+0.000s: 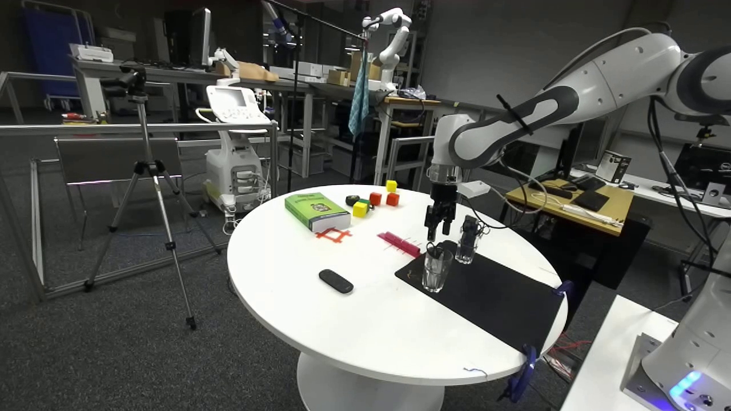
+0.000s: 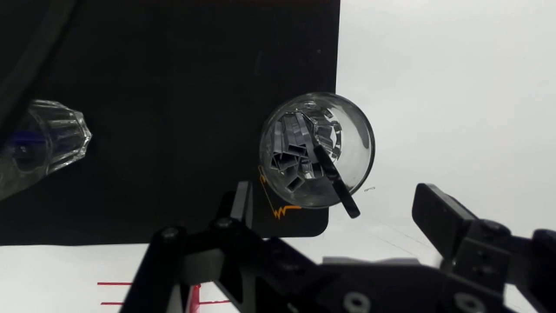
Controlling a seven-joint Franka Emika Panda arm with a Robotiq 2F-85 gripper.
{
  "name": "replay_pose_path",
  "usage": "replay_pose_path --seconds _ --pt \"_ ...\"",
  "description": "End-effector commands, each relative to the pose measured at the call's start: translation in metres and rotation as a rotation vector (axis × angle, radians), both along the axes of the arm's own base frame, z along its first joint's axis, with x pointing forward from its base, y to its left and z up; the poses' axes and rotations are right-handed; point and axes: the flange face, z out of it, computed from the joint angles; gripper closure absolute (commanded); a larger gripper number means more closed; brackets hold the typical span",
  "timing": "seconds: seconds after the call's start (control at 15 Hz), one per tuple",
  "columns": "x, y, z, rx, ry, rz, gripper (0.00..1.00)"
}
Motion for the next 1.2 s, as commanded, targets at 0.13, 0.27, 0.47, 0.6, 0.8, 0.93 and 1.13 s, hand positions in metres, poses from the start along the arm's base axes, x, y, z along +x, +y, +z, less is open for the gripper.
replay_pose_path --seconds 0.13,0.27,0.47,0.6,0.8,0.93,1.13 --pt "0.0097 0.0056 -0.0010 -0.008 -0.012 0.039 0.27" --pt "0.0112 0.0052 -0.0015 -0.007 -0.006 0.042 0.36" --pt "0.0129 0.0055 -0.0032 -0.004 0.000 0.042 0.59" --pt "0.0132 0.0052 -0.0032 -0.003 0.003 0.041 0.75" --pt "0.0138 0.0048 -0.0028 -0.001 0.004 0.040 0.98" --pt "0.0140 0.0047 -0.0017 0.000 0.008 0.037 1.00" --pt "0.0138 0.0047 -0.0009 0.000 0.009 0.036 0.98"
